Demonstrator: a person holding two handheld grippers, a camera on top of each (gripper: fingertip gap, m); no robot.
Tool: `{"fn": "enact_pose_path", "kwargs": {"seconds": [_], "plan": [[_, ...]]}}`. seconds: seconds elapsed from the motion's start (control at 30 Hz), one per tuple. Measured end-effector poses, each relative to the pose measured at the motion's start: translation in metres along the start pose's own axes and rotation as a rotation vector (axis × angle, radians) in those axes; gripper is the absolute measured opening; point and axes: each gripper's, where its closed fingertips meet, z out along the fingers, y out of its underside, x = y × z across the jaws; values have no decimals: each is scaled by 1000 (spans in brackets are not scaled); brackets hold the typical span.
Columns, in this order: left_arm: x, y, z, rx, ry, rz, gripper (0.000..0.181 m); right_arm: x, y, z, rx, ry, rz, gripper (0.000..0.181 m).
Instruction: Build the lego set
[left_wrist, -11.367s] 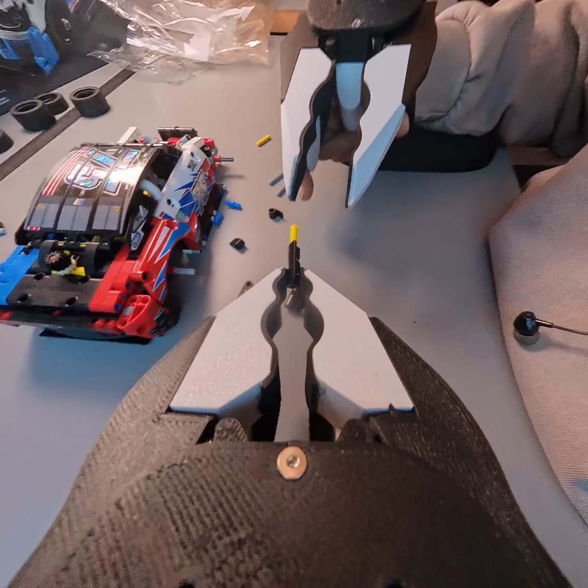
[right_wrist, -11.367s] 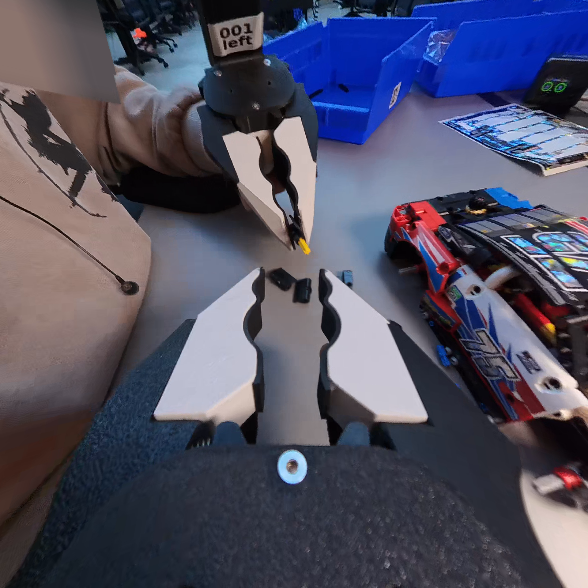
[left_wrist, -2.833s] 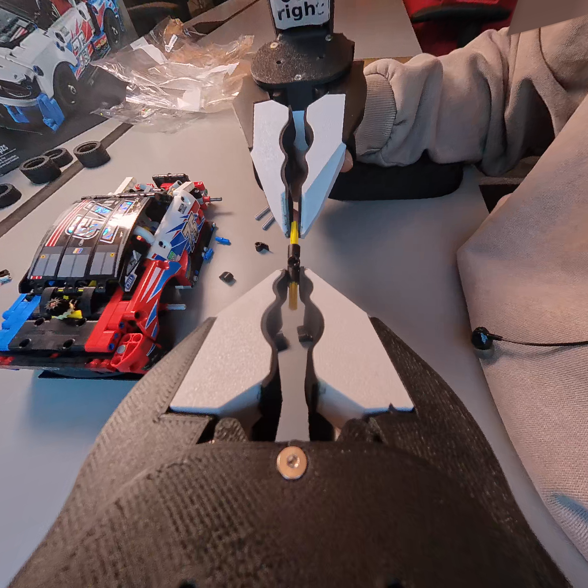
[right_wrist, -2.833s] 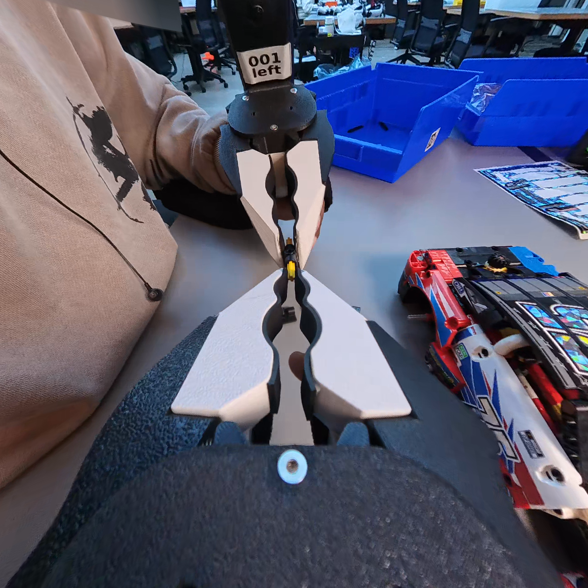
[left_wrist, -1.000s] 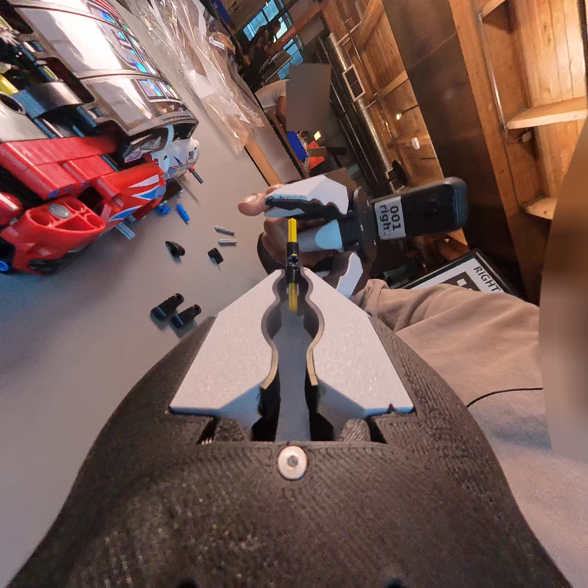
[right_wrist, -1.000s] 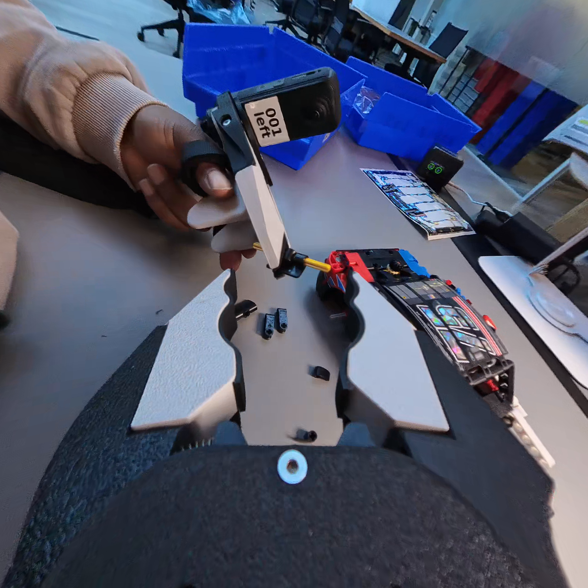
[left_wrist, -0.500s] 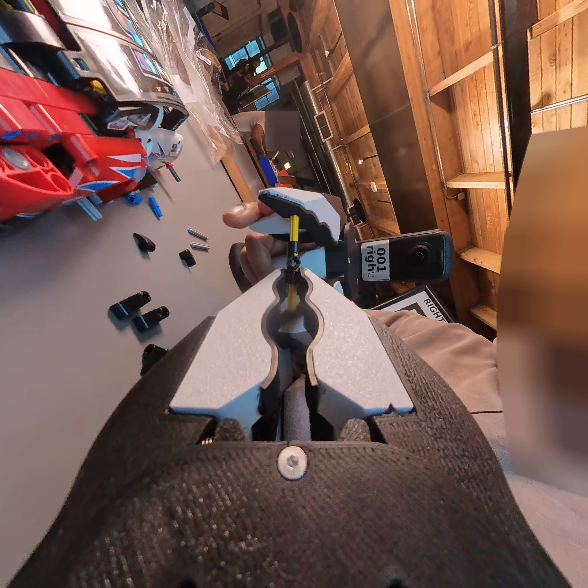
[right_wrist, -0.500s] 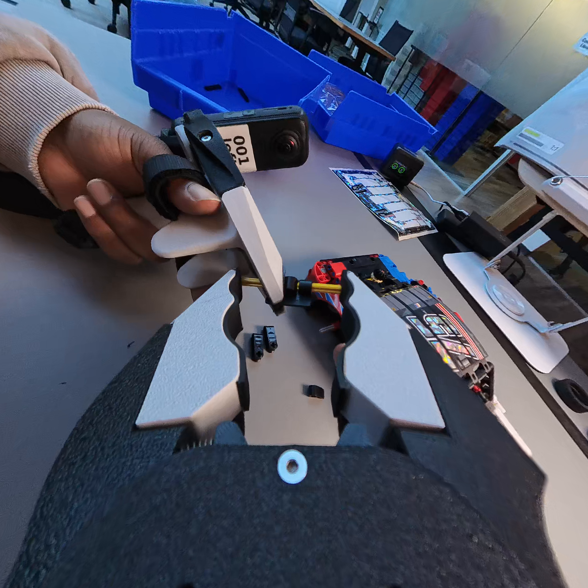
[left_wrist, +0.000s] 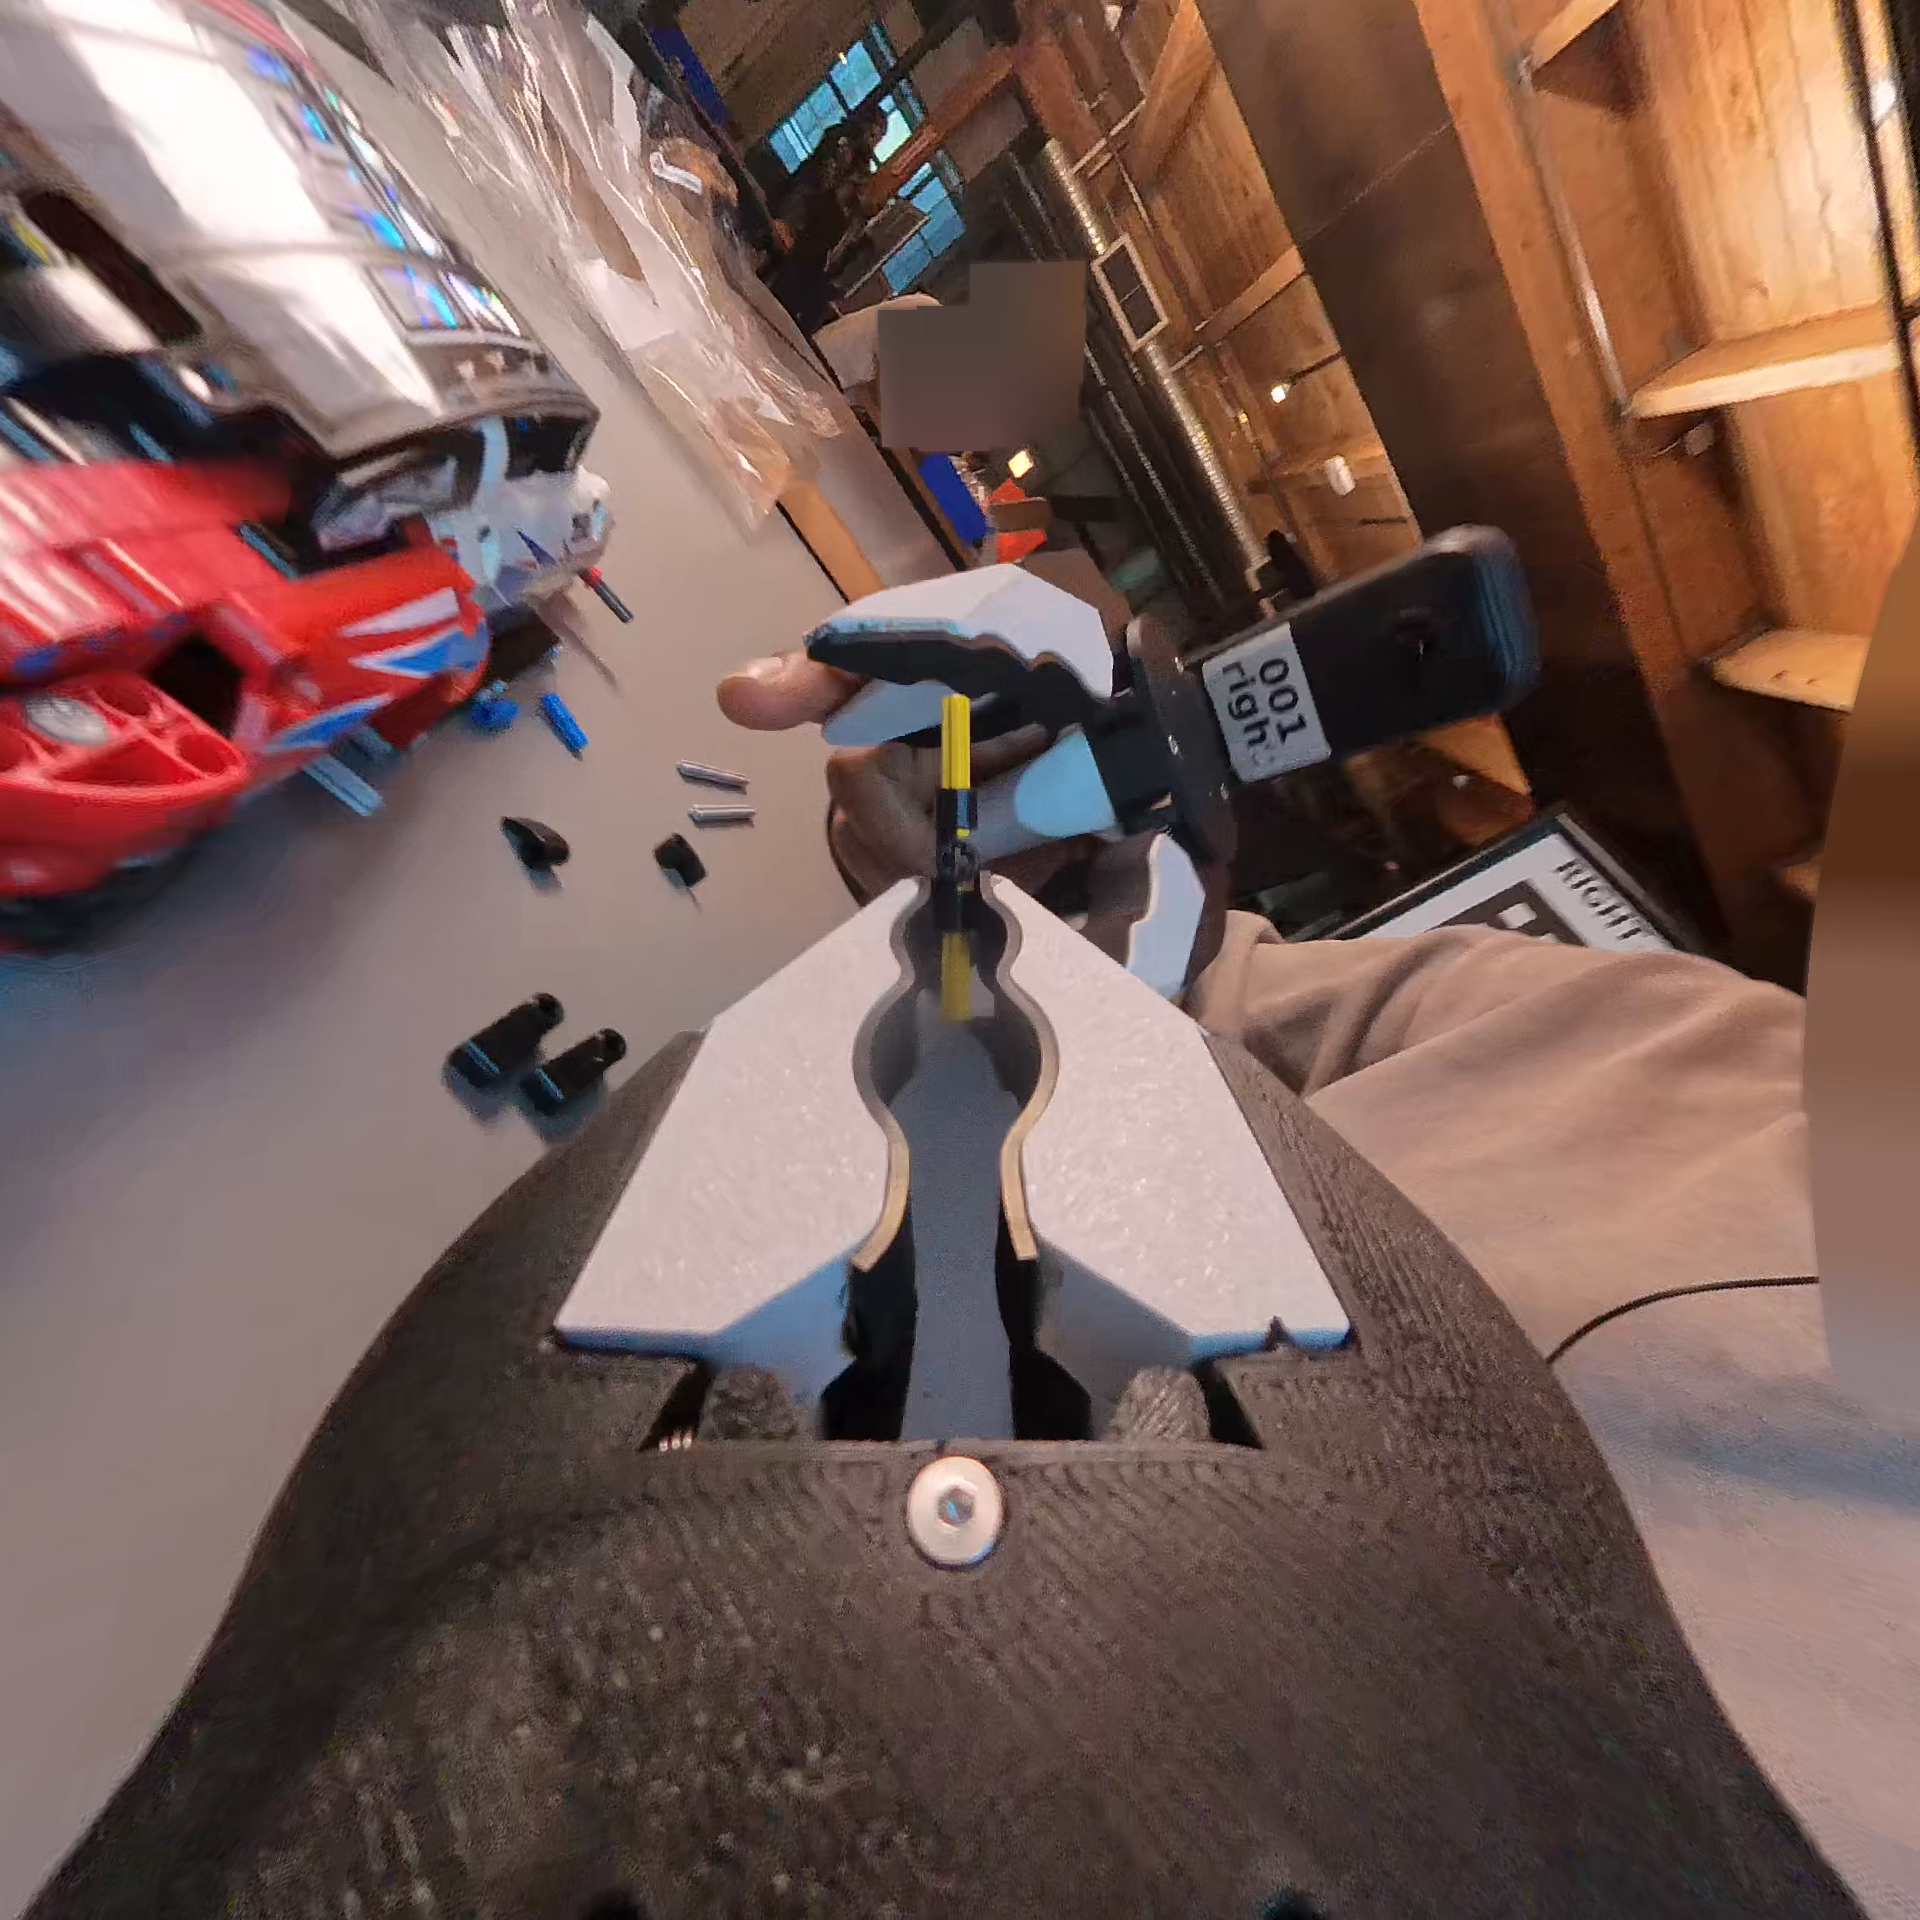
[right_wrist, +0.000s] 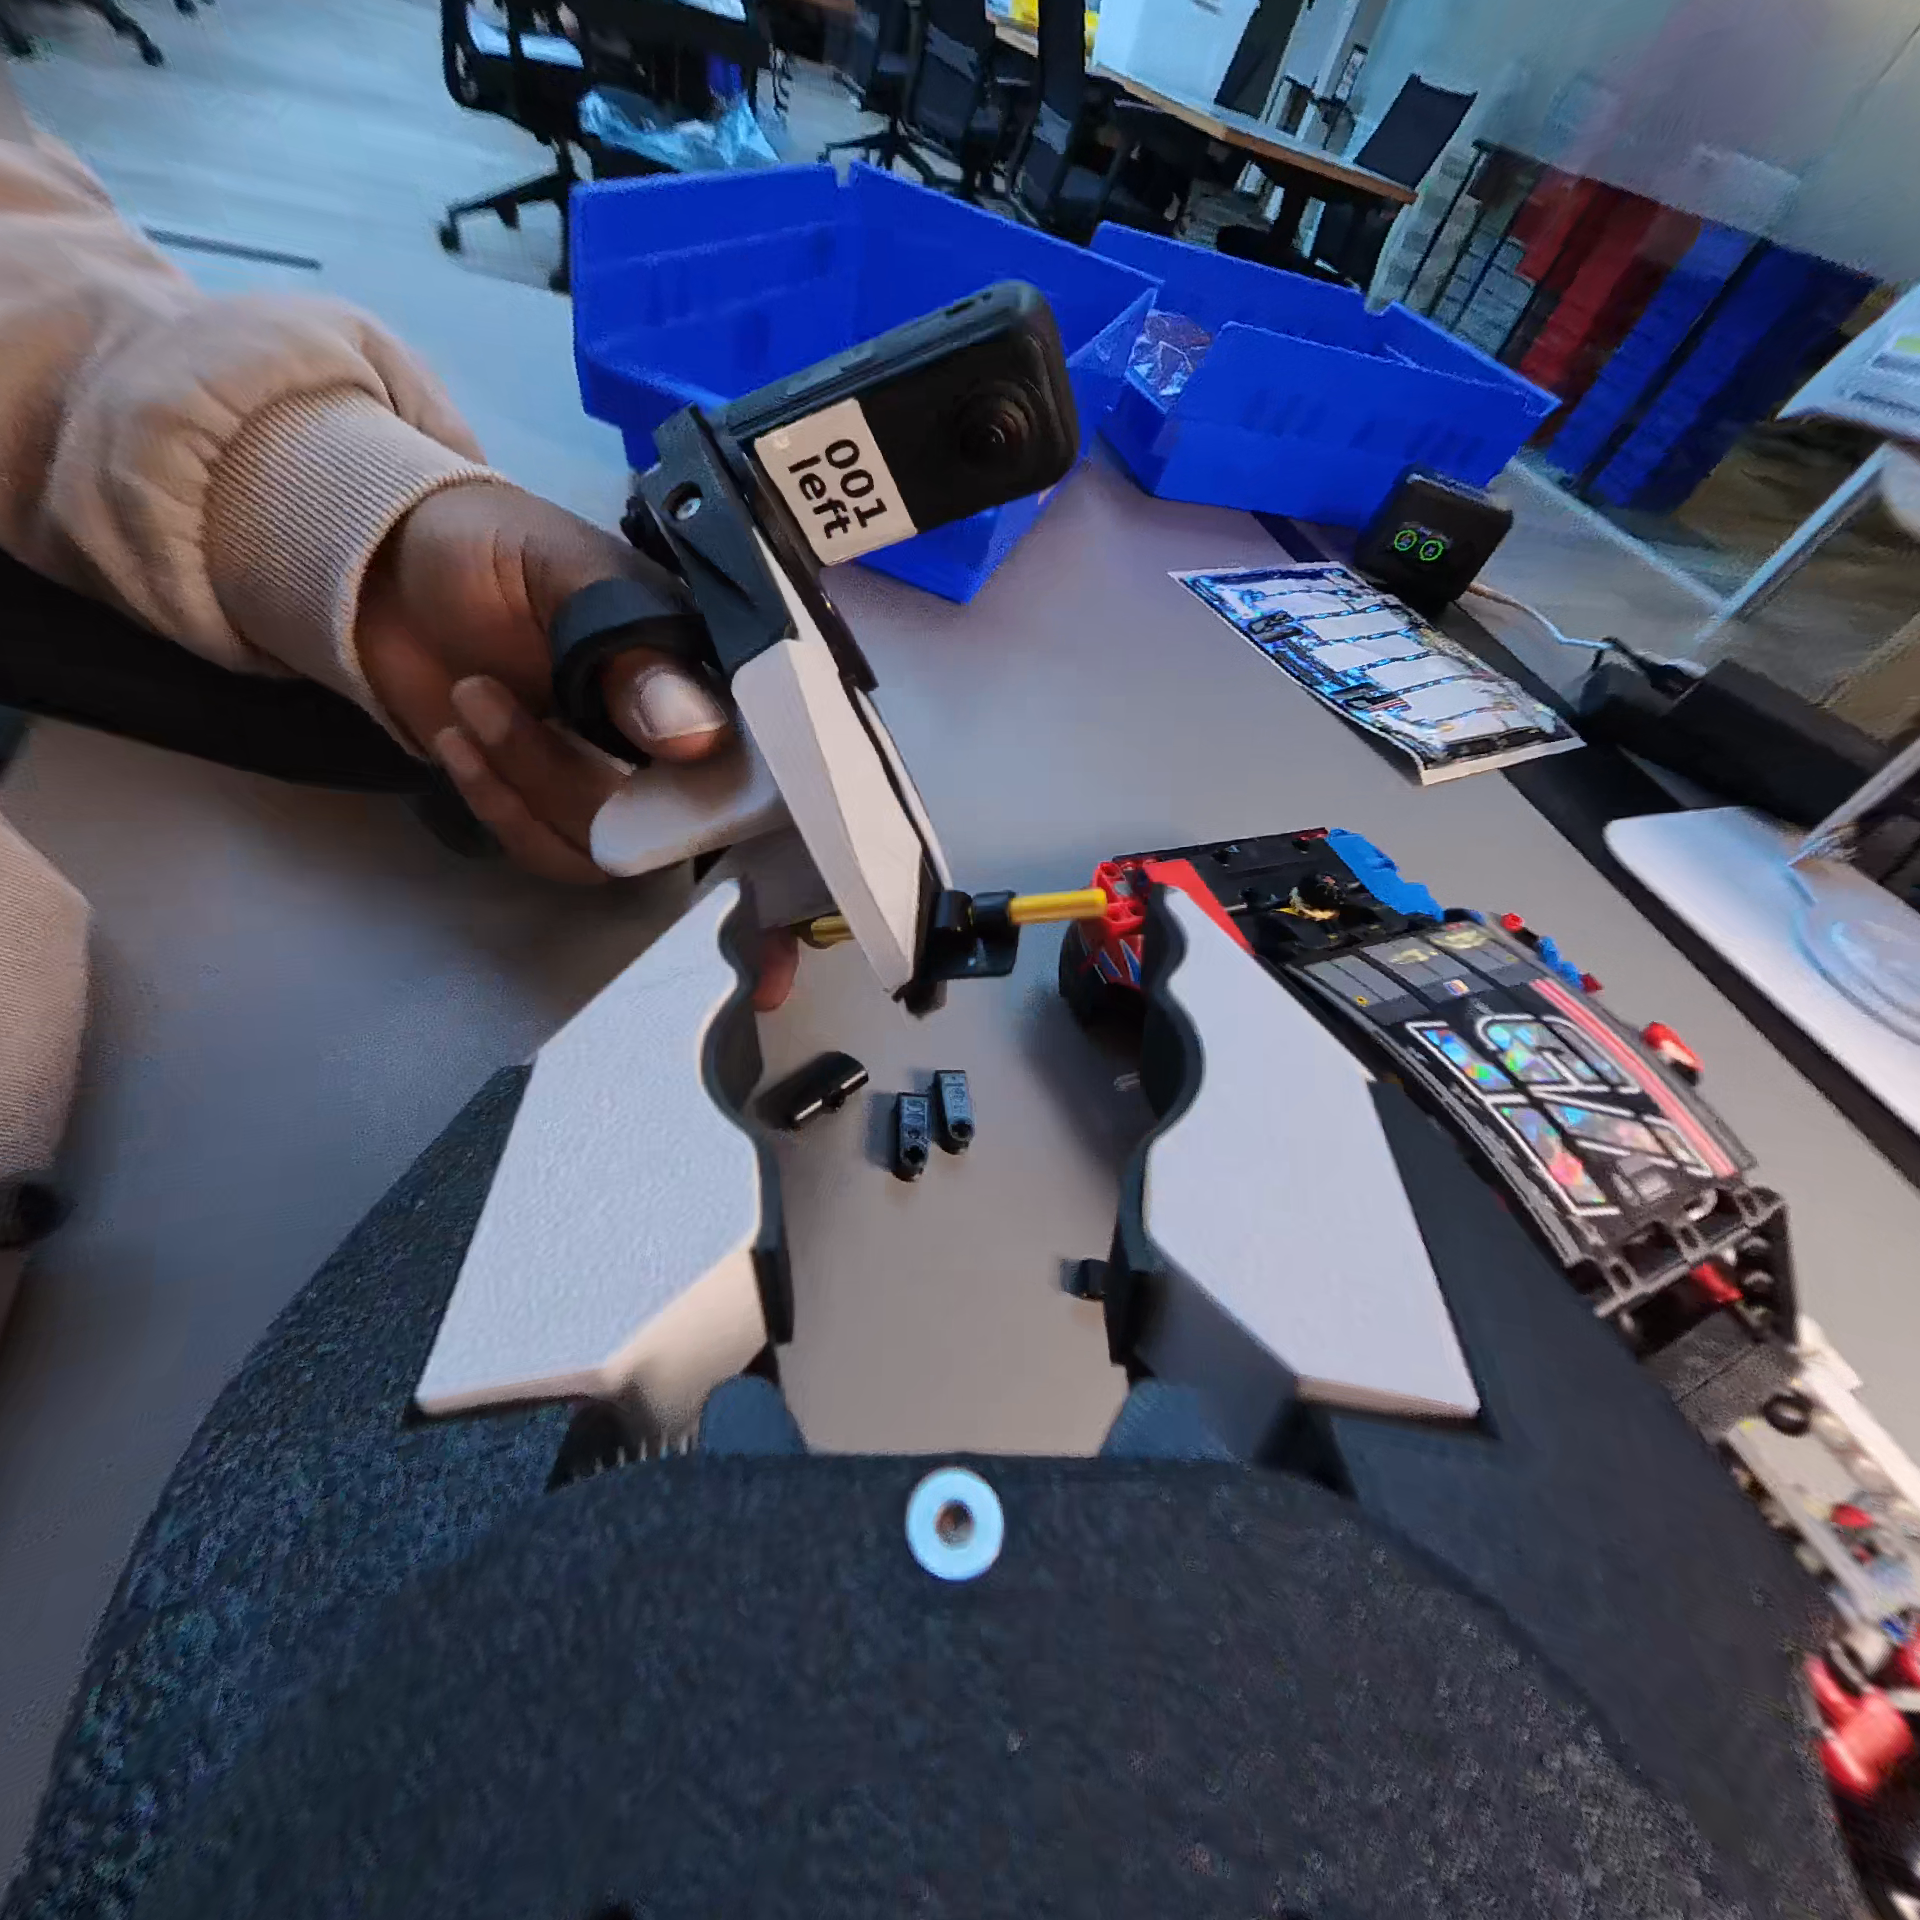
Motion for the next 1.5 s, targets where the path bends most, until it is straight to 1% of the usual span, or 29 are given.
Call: {"fn": "enact_pose_path", "kwargs": {"seconds": [0.03,0.1,0.17,0.2,0.27,0.33,0.4,0.5,0.53,0.6,0.8,0.93,1.03,1.07,1.17,1.27,1.43,1.5], "plan": [[-2,-3,-3,-7,-36,65,4,2,0,-4,4,-33,66,75],[-9,-7,-10,-36,-142,239,5,9,-2,-12,40,-79,203,71],[-15,-7,-14,-94,-236,429,5,14,-5,-19,86,-117,321,56],[-16,-6,-16,-123,-269,520,5,12,-5,-21,92,-150,340,49],[-16,1,-16,-196,-303,675,5,8,-2,-22,76,-171,300,44],[-16,12,-14,-264,-308,772,5,0,5,-20,28,-192,214,43],[-14,23,-11,-312,-284,827,5,-12,13,-18,-17,-219,133,40],[-12,34,-8,-364,-260,864,5,-26,18,-15,-45,-257,63,25],[-13,35,-8,-363,-261,862,5,-30,19,-16,-48,-274,52,17],[-10,34,-8,-348,-234,827,6,-32,17,-18,-35,-282,39,5],[5,26,-7,-268,-143,714,7,-30,4,-24,56,-261,-29,3],[18,16,-12,-182,-10,490,12,-26,-9,-28,139,-227,-58,3],[24,5,-16,-113,100,248,30,-15,-22,-34,217,-153,-88,3],[24,2,-17,-93,128,174,32,-10,-26,-35,238,-108,-114,2],[27,-1,-15,-53,205,7,30,-2,-31,-37,258,9,-234,2],[32,-5,-11,-15,270,-99,27,-6,-26,-31,220,65,-396,3],[25,-3,-9,-6,258,-155,15,-18,-18,-24,146,129,-680,3],[22,-2,-9,-8,244,-157,15,-18,-15,-23,116,151,-767,2]]}}
